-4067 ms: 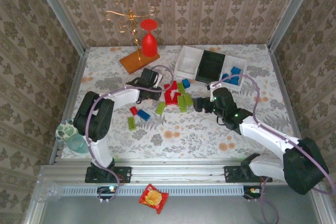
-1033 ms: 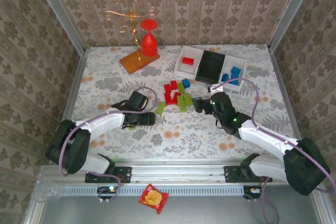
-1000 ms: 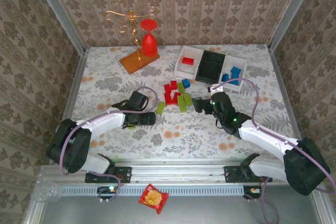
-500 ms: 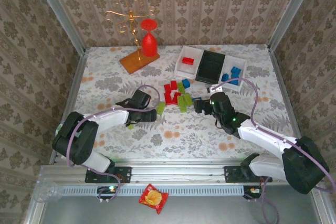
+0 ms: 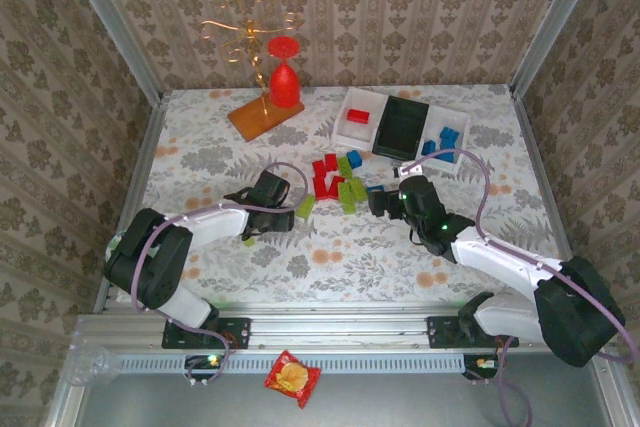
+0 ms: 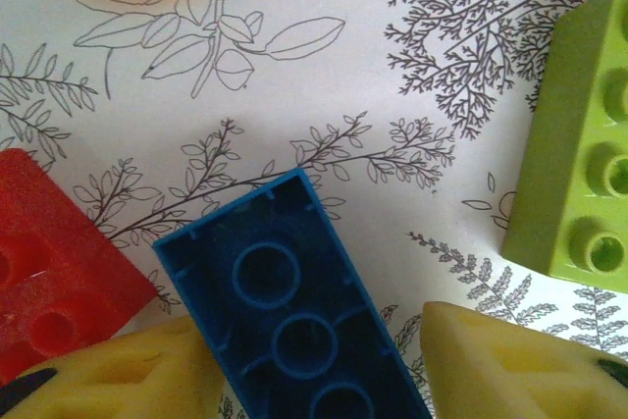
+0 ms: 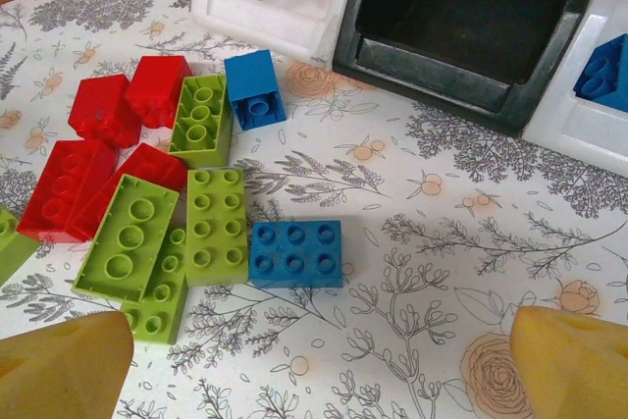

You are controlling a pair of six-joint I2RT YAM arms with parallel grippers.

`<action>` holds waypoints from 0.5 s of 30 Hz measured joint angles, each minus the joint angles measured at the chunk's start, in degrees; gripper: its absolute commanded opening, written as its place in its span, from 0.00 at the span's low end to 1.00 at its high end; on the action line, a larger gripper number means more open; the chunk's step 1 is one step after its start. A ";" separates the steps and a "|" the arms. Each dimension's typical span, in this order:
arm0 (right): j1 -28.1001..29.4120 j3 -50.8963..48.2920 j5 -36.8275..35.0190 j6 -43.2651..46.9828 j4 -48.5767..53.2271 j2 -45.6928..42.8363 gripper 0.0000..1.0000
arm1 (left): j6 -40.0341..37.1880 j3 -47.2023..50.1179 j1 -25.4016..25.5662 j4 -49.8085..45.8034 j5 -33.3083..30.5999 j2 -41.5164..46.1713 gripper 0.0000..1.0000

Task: Sort the legos into containers by color
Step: Pick up the lego from the center of the table.

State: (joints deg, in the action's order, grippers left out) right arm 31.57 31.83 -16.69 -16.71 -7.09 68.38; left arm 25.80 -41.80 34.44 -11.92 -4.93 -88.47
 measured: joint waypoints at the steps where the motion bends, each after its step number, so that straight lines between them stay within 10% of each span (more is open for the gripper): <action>1: 0.00 0.00 0.00 0.00 -0.02 0.00 1.00 | -0.07 0.00 0.00 -0.02 -0.13 0.00 0.50; 15: 0.00 0.00 -0.04 0.02 0.04 -0.46 1.00 | -0.63 -1.79 0.52 0.24 -1.57 -1.86 0.51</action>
State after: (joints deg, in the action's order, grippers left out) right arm 31.57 31.83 -16.73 -16.69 -7.05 67.92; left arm 25.17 -43.59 34.96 -11.68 -6.50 -90.32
